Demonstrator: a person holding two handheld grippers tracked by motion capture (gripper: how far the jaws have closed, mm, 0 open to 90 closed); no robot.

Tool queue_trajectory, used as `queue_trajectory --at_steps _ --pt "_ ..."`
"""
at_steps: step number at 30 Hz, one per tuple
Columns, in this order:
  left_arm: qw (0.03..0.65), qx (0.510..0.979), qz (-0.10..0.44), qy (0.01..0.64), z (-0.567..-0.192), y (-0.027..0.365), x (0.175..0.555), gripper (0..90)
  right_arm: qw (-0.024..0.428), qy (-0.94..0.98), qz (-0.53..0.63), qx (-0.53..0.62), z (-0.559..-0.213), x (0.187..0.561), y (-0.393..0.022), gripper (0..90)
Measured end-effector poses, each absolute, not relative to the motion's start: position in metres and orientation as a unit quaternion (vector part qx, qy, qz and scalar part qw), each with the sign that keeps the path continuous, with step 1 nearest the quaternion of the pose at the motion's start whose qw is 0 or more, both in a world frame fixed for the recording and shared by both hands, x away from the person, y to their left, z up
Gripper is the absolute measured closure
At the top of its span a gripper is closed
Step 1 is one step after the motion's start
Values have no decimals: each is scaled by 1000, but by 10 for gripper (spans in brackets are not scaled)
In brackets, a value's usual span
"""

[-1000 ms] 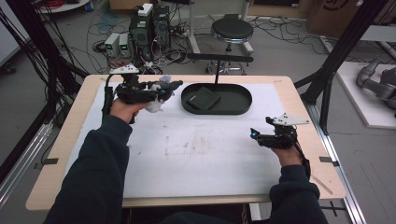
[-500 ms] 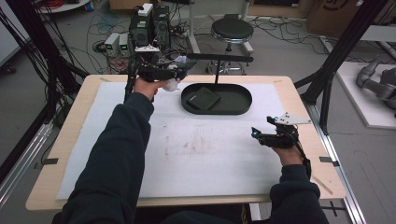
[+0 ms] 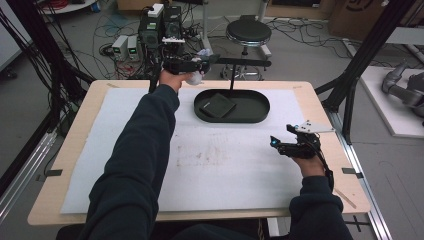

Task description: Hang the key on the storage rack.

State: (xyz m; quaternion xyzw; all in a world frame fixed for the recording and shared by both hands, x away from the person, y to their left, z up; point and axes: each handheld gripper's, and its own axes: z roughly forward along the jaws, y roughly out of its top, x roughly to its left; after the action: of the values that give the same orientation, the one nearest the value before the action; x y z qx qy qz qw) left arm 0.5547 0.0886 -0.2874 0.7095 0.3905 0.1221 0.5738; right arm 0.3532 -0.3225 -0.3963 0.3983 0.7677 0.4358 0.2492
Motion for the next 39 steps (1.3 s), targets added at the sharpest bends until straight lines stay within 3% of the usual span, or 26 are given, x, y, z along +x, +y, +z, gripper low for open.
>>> queue_trajectory --at_steps 4,11,22,26,32,39 --pt "571 701 139 405 -289 87 563 377 249 769 435 398 -397 354 -322 205" --pt "510 721 197 426 -309 92 560 376 247 770 434 397 -398 354 -324 205" --pt "456 747 218 431 -336 89 555 365 246 773 431 394 -399 353 -321 205" --pt "436 761 229 422 -340 79 553 322 247 773 431 394 -399 353 -321 205" --pt "451 757 229 414 -350 85 543 201 249 775 429 392 -398 352 -321 205" --pt "489 729 220 425 -350 120 516 199 250 777 427 389 -399 351 -319 205"
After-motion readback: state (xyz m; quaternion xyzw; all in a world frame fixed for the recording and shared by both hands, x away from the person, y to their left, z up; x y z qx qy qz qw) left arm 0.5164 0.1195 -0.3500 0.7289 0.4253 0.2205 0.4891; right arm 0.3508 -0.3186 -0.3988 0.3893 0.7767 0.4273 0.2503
